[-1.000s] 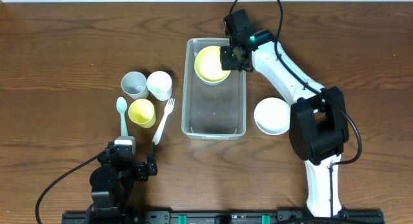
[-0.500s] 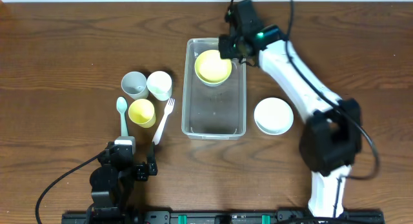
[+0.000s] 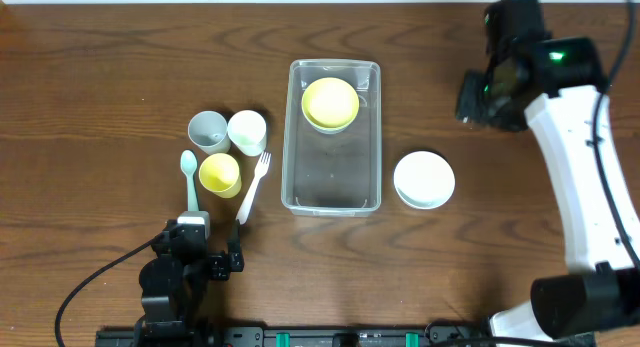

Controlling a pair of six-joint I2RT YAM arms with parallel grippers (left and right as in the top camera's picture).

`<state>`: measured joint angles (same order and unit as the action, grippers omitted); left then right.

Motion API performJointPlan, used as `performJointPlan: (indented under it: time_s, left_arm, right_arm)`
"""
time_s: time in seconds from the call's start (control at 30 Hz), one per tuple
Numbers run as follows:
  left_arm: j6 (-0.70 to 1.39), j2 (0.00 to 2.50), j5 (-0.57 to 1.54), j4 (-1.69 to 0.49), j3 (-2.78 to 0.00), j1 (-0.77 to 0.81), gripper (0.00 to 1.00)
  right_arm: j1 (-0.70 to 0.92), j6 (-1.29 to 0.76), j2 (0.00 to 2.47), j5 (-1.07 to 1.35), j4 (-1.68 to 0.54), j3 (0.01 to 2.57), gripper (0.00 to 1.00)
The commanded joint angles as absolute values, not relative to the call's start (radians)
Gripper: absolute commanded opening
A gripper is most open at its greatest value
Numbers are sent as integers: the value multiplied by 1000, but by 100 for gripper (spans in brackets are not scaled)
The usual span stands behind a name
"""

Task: Pack container
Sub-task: 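Grasp the white bowl with the right gripper and lift it, then lower the white bowl onto the stacked bowls and release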

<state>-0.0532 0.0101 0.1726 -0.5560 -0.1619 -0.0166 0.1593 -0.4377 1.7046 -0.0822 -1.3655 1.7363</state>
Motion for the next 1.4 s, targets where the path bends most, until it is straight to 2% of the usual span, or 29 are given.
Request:
performJointPlan:
  time_s: [0.0, 0.17, 0.23, 0.47, 0.53, 0.63, 0.83, 1.03, 1.17, 1.37]
  left_arm:
    - [-64, 4, 165, -553, -150, -14, 98]
    - [-64, 4, 165, -553, -150, -14, 98]
    - [-64, 4, 165, -553, -150, -14, 98]
    - [-64, 4, 165, -553, -150, -14, 98]
    - [-64, 4, 165, -553, -150, -14, 98]
    - [-64, 4, 165, -553, -150, -14, 98]
    - [-64, 4, 165, -553, -150, -14, 98]
    - [-64, 4, 165, -553, -150, -14, 98]
    - [-64, 4, 165, -553, -150, -14, 98]
    - [-64, 4, 165, -553, -150, -14, 98]
  right_arm:
    - [152, -463, 1737, -97, -1347, 1598, 52]
    - [152, -478, 1737, -79, -1171, 1354, 49]
    - [152, -479, 1737, -66, -1102, 1277, 45]
    - [152, -517, 1737, -49, -910, 1075, 40]
    - [152, -519, 1737, -22, -863, 1044, 22]
    - [152, -519, 1734, -18, -825, 1047, 2]
    - [152, -498, 1670, -27, -842, 1159, 1]
    - [170, -448, 1560, -22, -883, 1397, 1]
    - [241, -447, 1554, -17, -883, 1542, 1]
    - [377, -555, 1660, -14, -761, 1560, 1]
